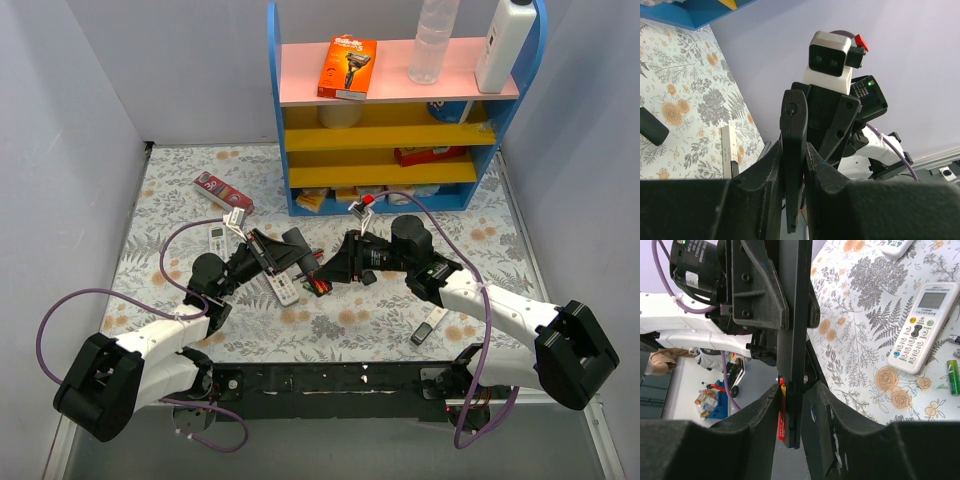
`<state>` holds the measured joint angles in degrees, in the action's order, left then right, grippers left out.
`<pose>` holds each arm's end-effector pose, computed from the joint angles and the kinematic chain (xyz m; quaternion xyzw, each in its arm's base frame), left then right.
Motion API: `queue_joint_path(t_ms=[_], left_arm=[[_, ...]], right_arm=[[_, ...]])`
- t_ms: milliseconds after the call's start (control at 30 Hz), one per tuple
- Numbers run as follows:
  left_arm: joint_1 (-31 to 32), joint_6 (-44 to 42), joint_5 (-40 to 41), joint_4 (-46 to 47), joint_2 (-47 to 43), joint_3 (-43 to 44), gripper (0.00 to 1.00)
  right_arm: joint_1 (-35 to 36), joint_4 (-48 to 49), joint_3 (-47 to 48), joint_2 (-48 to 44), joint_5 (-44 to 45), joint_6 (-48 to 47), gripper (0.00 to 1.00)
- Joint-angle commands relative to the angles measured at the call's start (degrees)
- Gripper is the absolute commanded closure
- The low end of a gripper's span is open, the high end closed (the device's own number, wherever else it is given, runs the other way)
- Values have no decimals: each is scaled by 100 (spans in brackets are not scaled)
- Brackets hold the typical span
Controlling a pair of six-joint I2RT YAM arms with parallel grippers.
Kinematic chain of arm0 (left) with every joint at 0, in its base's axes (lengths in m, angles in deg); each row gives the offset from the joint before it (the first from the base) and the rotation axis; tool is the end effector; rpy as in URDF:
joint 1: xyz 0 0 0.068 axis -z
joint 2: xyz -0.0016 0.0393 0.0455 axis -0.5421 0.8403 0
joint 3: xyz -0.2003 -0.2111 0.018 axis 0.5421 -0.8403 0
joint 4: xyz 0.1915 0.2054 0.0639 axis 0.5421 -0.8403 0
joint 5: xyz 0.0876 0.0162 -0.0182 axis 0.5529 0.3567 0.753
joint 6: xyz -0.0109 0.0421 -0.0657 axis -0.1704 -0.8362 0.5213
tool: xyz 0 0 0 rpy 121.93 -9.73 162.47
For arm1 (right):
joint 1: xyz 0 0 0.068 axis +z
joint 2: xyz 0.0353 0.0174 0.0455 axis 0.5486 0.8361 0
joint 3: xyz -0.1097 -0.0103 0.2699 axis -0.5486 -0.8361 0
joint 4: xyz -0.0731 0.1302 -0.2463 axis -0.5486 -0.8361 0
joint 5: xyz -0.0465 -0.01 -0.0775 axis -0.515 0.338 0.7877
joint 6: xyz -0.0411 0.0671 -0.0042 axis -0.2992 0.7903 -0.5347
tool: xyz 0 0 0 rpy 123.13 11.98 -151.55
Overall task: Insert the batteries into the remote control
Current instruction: Load the battery into the remote control.
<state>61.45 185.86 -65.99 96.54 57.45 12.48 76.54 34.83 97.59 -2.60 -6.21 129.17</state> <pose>0.2059 -0.1489 0.2385 -0.2746 0.5874 -0.7547 0.0999 0.2024 0.2451 0.2767 -0.1867 0.7170 0.6080 0.2852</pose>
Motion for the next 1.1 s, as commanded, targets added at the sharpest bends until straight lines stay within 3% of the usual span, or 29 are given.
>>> queue_joint_path(t_ms=[0, 167, 300, 367, 467, 600, 700, 1067], left_arm=[[56, 70, -282, 212, -63, -78, 100], [56, 61, -282, 221, -81, -69, 100], [56, 52, -300, 221, -72, -34, 100], [65, 61, -300, 221, -72, -34, 100], [65, 43, -265, 195, -90, -43, 100], [65, -18, -177, 37, -116, -78, 100], [65, -80, -71, -112, -169, -95, 100], [65, -115, 280, -429, -327, -130, 100]], right_arm=[[-99, 380, 209, -2, 276, 32, 60], [-108, 346, 147, -19, 276, 6, 69], [-108, 117, 138, -19, 311, -170, 82], [-108, 12, 130, -19, 320, -266, 83], [-108, -94, 138, -45, 259, -337, 79], [-117, -260, 121, -247, 233, -407, 58], [-108, -392, 68, -423, 233, -460, 52], [-108, -490, -284, -722, 4, -478, 52]])
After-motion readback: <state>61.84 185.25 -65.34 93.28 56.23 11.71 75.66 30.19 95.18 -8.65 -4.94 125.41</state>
